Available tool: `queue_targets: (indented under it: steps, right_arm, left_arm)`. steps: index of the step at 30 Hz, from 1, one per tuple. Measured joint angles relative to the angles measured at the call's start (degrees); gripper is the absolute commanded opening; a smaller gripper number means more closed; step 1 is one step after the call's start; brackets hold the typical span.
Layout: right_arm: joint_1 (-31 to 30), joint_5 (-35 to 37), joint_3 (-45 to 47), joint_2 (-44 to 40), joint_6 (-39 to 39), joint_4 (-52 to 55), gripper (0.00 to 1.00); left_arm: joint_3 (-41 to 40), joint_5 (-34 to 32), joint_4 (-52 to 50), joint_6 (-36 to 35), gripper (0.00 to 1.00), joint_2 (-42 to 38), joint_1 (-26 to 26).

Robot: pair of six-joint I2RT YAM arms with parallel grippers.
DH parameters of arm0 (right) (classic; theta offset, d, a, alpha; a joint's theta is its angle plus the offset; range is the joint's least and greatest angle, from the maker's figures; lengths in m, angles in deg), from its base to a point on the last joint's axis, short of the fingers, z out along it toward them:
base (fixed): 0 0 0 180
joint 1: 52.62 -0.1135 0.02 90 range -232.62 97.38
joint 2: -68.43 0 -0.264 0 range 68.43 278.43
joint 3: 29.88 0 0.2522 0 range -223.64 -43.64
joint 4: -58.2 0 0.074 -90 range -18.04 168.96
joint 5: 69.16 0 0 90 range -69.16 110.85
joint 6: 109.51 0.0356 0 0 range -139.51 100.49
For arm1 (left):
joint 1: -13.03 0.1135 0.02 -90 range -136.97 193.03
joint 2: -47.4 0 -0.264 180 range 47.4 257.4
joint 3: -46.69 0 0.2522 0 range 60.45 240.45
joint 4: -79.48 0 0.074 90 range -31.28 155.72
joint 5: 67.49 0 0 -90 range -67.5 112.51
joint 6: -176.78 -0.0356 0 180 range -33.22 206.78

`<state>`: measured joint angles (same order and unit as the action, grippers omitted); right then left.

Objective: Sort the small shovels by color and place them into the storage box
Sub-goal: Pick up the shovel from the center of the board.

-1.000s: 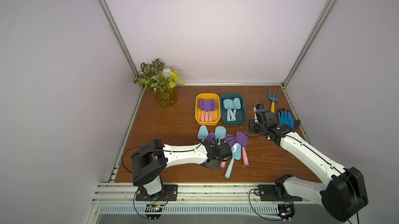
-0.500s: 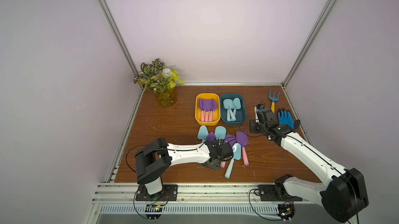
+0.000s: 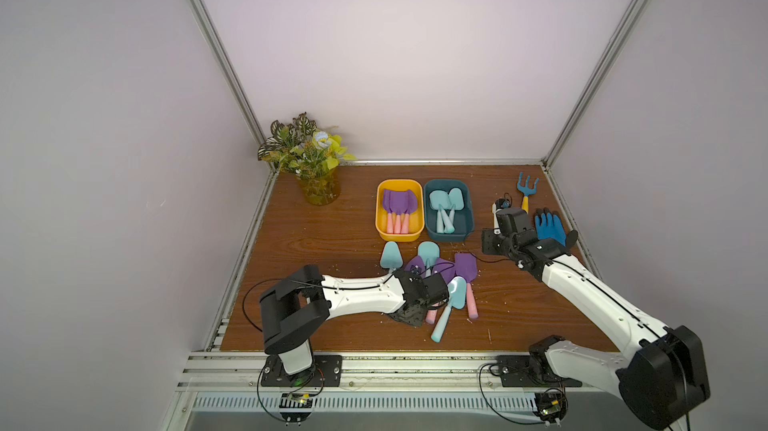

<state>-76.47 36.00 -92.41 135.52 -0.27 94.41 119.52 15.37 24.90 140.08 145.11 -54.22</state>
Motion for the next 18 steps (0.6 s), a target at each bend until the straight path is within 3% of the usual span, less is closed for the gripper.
queue_targets:
  steps: [18]
  right_arm:
    - [0.2,-0.4,0.0,0.0,0.0,0.0,0.51]
  left_arm:
    - [0.0,-1.0,-1.2,0.3,0.18,-1.5,0.2]
